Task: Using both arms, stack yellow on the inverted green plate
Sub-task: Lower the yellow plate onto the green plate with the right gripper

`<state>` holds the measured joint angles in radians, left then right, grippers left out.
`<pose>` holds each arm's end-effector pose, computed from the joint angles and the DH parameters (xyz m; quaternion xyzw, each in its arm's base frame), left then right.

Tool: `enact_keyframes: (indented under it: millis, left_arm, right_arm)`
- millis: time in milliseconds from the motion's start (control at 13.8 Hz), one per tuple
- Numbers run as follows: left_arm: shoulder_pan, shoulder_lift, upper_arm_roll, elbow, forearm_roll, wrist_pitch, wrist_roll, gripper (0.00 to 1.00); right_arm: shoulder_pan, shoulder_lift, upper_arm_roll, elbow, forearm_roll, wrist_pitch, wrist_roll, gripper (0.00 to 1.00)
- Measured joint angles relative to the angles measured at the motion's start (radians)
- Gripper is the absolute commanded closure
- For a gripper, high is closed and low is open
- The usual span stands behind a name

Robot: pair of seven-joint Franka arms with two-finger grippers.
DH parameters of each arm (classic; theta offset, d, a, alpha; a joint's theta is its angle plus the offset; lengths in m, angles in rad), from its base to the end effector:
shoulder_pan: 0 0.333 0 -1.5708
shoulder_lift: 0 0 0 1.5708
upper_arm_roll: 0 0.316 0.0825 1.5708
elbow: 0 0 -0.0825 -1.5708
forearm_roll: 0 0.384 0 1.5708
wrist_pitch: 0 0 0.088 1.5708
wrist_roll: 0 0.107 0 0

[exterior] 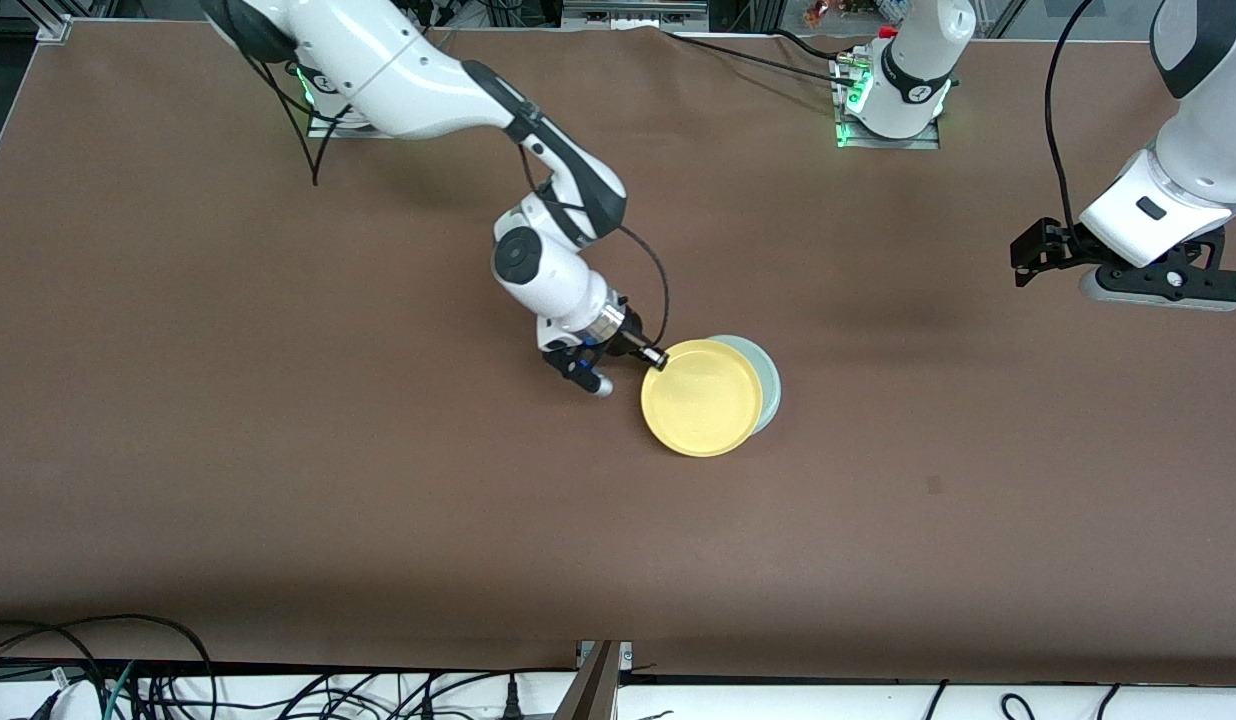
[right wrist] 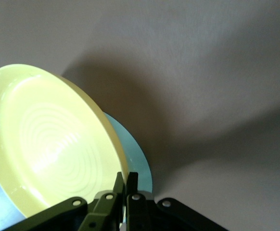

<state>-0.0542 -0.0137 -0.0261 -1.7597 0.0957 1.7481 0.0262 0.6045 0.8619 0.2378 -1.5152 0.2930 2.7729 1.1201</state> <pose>0.5578 -0.0364 0.5580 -0.9970 0.0615 -0.0023 0.0472 0.5295 0.5199 0.2003 -0.9171 0.3089 0.0223 0.2509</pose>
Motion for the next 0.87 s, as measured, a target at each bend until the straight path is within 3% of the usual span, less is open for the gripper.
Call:
enact_keyframes:
  millis: [145,291,872]
  left_arm:
    - [0.002,-0.001,0.002,0.001,0.000,0.002,0.000,0.00]
    - [0.002,-0.002,0.003,0.002,0.000,0.002,0.013,0.00]
    - [0.002,-0.002,0.007,0.011,0.000,0.001,0.080,0.00]
  right_arm:
    - [0.082,0.037,-0.069,0.027,0.000,0.019,0.020,1.00]
    - [0.122,0.064,-0.098,0.076,0.000,0.029,0.050,1.00]
    - [0.168,0.100,-0.112,0.134,0.000,0.028,0.064,1.00]
